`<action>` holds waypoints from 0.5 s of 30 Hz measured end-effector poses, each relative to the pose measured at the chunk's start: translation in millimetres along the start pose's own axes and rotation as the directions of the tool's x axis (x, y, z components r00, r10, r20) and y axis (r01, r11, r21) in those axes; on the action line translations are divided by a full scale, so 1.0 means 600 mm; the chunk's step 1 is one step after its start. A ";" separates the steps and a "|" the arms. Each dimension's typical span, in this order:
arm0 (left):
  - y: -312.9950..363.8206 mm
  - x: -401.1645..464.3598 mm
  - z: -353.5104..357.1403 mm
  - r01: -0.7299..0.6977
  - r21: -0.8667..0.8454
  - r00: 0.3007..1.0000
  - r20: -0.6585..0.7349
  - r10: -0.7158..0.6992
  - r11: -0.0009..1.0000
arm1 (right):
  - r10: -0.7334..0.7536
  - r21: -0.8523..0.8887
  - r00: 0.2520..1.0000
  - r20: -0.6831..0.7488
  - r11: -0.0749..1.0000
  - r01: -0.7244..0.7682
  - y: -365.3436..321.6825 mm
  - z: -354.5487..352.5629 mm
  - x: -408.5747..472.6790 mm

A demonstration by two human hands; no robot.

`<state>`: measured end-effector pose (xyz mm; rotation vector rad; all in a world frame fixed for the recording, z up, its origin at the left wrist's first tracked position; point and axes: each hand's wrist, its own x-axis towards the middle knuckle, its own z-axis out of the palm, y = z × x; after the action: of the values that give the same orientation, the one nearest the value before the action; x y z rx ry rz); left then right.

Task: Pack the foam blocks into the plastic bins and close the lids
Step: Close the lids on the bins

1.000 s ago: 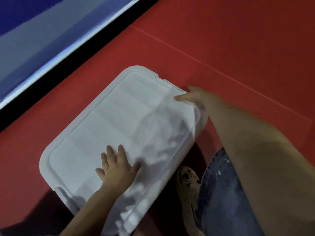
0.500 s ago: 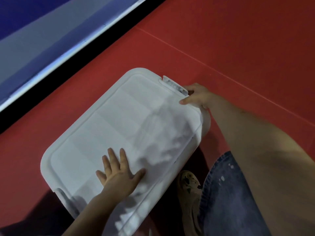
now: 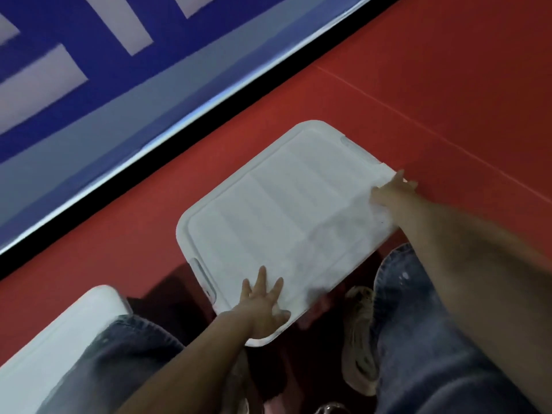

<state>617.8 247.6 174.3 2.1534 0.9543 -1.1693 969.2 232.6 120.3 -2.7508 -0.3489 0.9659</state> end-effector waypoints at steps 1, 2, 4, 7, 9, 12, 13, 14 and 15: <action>0.001 -0.012 0.002 -0.005 0.065 0.999 0.050 0.002 0.998 | -0.012 0.024 1.000 0.008 1.000 0.011 0.007 -0.003 -0.002; -0.006 -0.017 0.007 -0.009 0.107 0.996 0.090 -0.001 0.994 | -0.038 0.036 0.999 0.017 0.999 0.037 0.016 -0.005 0.001; -0.040 -0.015 0.005 0.022 0.141 0.989 0.140 -0.042 0.990 | -0.091 -0.034 0.996 0.023 0.995 0.092 0.026 -0.009 0.003; -0.103 -0.027 -0.017 0.101 0.156 0.974 0.184 -0.130 0.983 | -0.200 -0.156 0.973 0.113 0.964 0.217 0.023 0.017 -0.014; -0.157 -0.039 -0.015 0.173 0.117 0.952 0.234 -0.196 0.978 | -0.289 -0.144 0.945 0.152 0.940 0.310 -0.001 0.049 -0.034; -0.243 -0.063 0.011 0.262 -0.019 0.895 0.378 -0.236 0.965 | -0.391 -0.180 0.896 0.210 0.885 0.429 -0.060 0.087 -0.084; -0.265 -0.070 0.017 0.265 -0.028 0.877 0.423 -0.229 0.964 | -0.396 -0.209 0.888 0.233 0.872 0.444 -0.080 0.100 -0.108; -0.288 -0.070 0.023 0.255 -0.038 0.873 0.439 -0.213 0.966 | -0.391 -0.224 0.890 0.233 0.869 0.440 -0.092 0.121 -0.121; -0.306 -0.070 0.024 0.249 -0.064 0.883 0.424 -0.200 0.966 | -0.368 -0.235 0.902 0.226 0.878 0.418 -0.100 0.140 -0.147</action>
<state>452.1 337.9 184.9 1.6349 1.0622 -1.5631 839.6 273.8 123.9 -2.6636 -1.1102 1.1137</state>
